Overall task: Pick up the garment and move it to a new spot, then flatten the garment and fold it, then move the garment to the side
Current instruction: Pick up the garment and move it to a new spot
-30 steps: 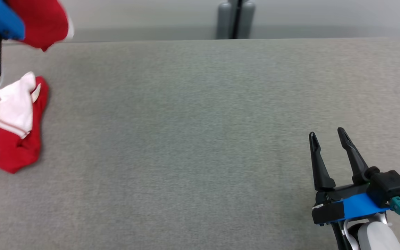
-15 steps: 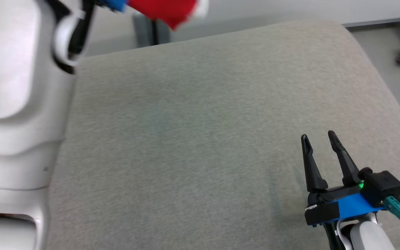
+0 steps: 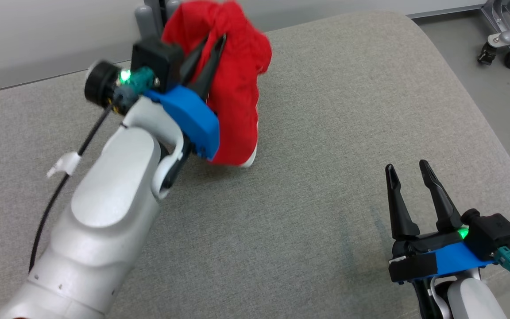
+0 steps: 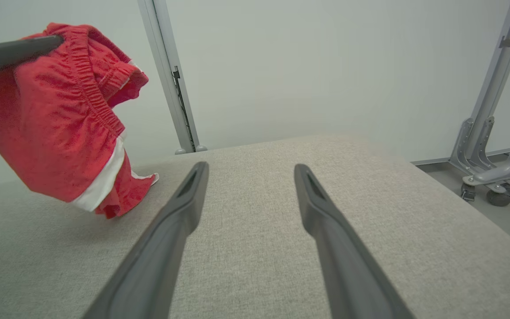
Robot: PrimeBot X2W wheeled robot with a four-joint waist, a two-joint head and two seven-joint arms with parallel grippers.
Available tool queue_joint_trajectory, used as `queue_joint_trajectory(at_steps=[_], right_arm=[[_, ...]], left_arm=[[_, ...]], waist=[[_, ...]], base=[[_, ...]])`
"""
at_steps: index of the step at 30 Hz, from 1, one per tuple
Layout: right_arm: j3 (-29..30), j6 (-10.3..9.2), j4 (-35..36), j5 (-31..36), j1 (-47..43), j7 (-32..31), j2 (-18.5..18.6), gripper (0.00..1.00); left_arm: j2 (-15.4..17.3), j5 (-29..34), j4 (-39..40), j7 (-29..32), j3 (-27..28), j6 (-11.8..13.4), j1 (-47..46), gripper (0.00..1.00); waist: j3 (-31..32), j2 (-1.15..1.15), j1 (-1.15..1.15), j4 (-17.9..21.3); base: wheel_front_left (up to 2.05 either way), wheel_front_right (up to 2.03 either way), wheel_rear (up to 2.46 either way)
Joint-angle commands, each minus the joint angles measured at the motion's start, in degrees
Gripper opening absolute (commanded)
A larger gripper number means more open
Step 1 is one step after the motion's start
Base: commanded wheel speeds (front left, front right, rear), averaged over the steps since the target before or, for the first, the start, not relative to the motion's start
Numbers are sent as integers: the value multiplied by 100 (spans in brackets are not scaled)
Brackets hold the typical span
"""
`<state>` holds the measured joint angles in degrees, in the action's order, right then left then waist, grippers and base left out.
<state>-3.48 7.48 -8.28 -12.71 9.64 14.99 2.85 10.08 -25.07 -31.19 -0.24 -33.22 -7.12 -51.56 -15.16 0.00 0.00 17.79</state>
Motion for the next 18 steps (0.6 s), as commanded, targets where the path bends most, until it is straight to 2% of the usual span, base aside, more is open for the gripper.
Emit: queue_joint_trajectory(at_steps=[1,9,10,11,15,18], right_arm=[[0,3,-6,-4,-7,28,7,100],[70,3,-48,119,-96,26,8,100],[61,3,-60,125,-101,26,7,100],[61,3,-72,137,-108,25,6,100],[51,3,-128,181,-128,25,8,100],[65,3,-176,215,-216,25,8,100]], left_arm=[[63,-38,-194,-122,-82,-45,352,0],[-109,-219,-796,-514,-325,-44,1391,0],[-126,-176,-865,-566,-387,-44,1474,44],[-157,-154,-926,-615,-434,-44,1543,100],[-270,-145,-1042,-975,-472,8,1627,100],[-288,-110,-924,-1353,-348,138,1669,100]], waist=[[28,0,0,-32],[149,0,0,-241],[166,0,0,-281],[187,0,0,-325],[296,0,0,-482],[467,0,0,-656]], base=[[0,0,0],[0,0,0],[0,0,0],[0,0,0],[0,0,0],[0,0,0]])
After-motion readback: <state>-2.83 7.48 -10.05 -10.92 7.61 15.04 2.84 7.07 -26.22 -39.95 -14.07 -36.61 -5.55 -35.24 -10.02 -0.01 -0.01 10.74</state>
